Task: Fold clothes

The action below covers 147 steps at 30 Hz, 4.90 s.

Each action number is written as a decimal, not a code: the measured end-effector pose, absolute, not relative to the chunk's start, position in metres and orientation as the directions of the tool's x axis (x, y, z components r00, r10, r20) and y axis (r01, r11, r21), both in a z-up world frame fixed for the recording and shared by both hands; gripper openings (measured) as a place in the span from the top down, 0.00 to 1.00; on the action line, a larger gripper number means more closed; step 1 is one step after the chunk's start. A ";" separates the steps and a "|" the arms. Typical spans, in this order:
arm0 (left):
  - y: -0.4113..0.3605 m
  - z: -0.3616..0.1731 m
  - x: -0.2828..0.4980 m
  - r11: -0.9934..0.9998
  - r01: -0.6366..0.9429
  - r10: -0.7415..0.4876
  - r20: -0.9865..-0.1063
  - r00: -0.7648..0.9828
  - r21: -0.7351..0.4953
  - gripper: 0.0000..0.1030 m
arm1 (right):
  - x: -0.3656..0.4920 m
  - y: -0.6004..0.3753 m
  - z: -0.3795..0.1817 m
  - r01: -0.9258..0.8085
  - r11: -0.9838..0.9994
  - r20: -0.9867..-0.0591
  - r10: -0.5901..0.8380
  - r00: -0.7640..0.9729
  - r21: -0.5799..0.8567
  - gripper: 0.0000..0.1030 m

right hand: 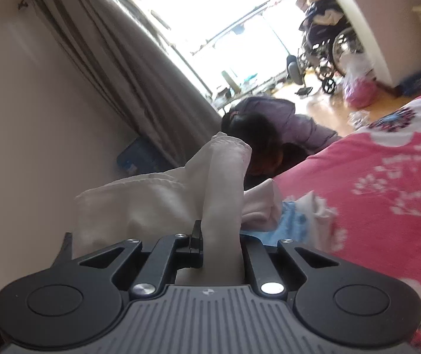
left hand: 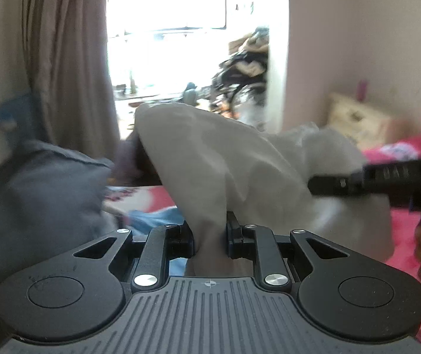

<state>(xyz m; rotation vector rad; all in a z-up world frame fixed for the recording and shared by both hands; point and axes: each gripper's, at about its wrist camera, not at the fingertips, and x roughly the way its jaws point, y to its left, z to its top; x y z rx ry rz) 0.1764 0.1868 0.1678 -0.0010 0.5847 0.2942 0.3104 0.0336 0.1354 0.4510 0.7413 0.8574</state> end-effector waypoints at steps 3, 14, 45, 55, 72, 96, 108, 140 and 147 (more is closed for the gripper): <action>0.205 0.150 0.186 0.943 -0.304 0.321 -0.598 0.735 0.133 0.80 | 0.332 0.061 0.112 -0.491 0.586 -0.443 0.810 0.385 0.644 0.91; 0.216 0.129 0.186 0.878 -0.379 0.478 -0.521 0.707 0.292 0.64 | 0.338 0.081 0.068 -0.547 0.680 -0.566 0.724 0.395 0.488 0.55; 0.190 0.068 0.174 0.941 -0.225 0.331 -0.559 0.761 0.251 0.60 | 0.328 0.086 0.072 -0.520 0.764 -0.551 0.640 0.535 0.382 0.76; 0.146 0.133 0.086 0.969 -0.200 0.243 -0.450 0.859 0.142 0.46 | 0.170 -0.017 0.159 -0.567 0.778 -0.418 0.626 0.658 0.271 0.61; 0.107 0.146 -0.056 0.921 -0.340 0.164 -0.608 0.777 -0.187 0.00 | -0.038 -0.049 0.158 -0.419 0.885 -0.576 0.455 0.679 0.205 0.05; 0.107 0.099 -0.048 0.826 -0.561 0.422 -0.712 0.561 0.047 0.00 | -0.042 -0.011 0.130 -0.342 0.939 -0.645 0.281 0.710 0.033 0.00; 0.088 0.098 -0.048 0.852 -0.519 0.404 -0.717 0.567 0.069 0.00 | -0.043 -0.012 0.129 -0.364 0.930 -0.648 0.303 0.699 0.043 0.00; 0.089 0.096 -0.048 0.852 -0.515 0.419 -0.708 0.569 0.090 0.00 | -0.043 -0.006 0.126 -0.384 0.923 -0.656 0.301 0.693 0.018 0.00; 0.089 0.095 -0.048 0.851 -0.516 0.420 -0.709 0.567 0.092 0.00 | -0.042 -0.007 0.125 -0.385 0.923 -0.658 0.300 0.691 0.016 0.00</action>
